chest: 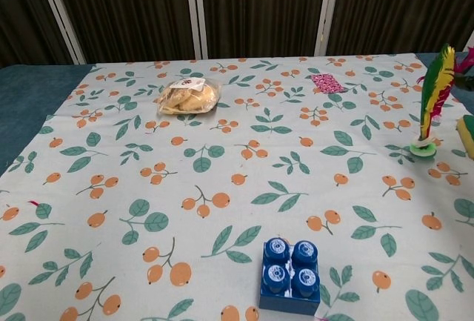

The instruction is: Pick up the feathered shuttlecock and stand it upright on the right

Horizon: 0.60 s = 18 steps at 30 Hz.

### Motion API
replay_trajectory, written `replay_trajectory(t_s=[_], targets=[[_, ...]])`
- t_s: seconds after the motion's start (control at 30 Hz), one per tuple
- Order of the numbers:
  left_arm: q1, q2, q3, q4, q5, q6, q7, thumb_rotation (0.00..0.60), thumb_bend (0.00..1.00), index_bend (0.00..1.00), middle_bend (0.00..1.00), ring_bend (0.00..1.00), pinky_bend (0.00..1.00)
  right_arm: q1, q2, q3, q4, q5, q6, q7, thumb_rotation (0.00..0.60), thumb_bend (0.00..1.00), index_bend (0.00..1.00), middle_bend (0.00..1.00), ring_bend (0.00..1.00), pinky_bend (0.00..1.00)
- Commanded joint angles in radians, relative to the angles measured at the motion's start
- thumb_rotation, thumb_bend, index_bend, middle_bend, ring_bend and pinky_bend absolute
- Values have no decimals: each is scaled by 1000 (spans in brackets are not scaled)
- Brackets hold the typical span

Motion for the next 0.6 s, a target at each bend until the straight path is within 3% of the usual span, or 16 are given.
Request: replay_trajectory(t_s=[0.03, 0.33, 0.47, 0.6], targets=[[0, 0, 0, 0, 1, 0, 1, 600, 116, 0, 0, 0, 0, -4, 5, -1, -5, -1, 2, 1, 600, 455, 611, 264, 0, 0], [1, 0, 2, -2, 2, 0, 1, 600, 118, 0, 0, 0, 0, -19, 19, -15, -7, 7, -3, 2, 600, 455, 584, 252, 0, 0], [1, 0, 2, -1, 3, 1, 2, 600, 116, 0, 0, 0, 0, -24, 23, -28, -1, -11, 5, 1, 600, 429, 401, 139, 0, 0], [2, -1, 0, -2, 3, 5, 1, 600, 118, 0, 0, 0, 0, -31, 34, -42, 0, -53, 28, -1, 600, 407, 278, 51, 0, 0]])
